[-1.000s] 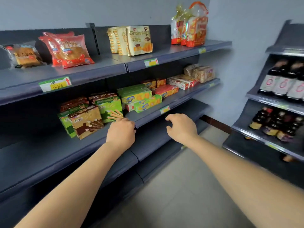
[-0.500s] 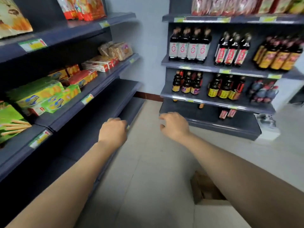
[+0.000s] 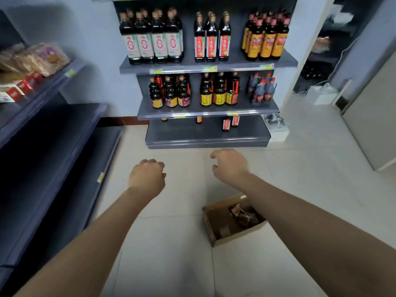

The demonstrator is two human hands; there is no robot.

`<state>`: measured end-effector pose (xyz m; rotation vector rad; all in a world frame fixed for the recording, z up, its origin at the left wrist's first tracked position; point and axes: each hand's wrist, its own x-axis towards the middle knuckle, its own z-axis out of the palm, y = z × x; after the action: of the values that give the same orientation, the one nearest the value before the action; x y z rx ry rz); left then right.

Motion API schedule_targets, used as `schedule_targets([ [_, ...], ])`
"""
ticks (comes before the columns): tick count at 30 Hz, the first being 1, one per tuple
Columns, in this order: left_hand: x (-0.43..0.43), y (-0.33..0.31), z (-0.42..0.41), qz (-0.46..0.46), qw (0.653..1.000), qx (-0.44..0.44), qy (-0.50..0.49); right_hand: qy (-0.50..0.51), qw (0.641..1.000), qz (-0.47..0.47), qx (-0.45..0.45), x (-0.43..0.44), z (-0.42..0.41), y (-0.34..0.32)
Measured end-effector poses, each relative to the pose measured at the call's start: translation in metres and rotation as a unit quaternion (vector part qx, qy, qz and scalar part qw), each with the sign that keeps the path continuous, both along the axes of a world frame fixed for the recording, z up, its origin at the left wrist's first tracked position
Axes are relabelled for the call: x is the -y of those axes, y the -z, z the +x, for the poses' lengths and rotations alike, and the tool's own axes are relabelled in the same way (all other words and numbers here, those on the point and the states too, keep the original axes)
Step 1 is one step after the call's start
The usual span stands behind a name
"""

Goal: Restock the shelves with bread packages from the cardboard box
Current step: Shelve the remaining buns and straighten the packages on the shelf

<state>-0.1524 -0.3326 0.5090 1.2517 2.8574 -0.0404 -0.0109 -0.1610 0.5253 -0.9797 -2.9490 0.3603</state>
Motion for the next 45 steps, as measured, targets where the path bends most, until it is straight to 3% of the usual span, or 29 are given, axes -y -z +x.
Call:
schedule_targets([
  [20, -0.262, 0.162, 0.032, -0.093, 0.972, 0.114, 0.182, 0.174, 0.969, -0.106, 0.141, -0.216, 0.072, 0.172],
  [31, -0.332, 0.301, 0.071, -0.148, 0.96, 0.206, 0.122, 0.15, 0.942, -0.205, 0.22, -0.296, 0.097, 0.311],
  [45, -0.345, 0.566, 0.093, -0.242, 0.919, 0.305, 0.063, 0.15, 0.907, -0.29, 0.266, -0.322, 0.106, 0.578],
])
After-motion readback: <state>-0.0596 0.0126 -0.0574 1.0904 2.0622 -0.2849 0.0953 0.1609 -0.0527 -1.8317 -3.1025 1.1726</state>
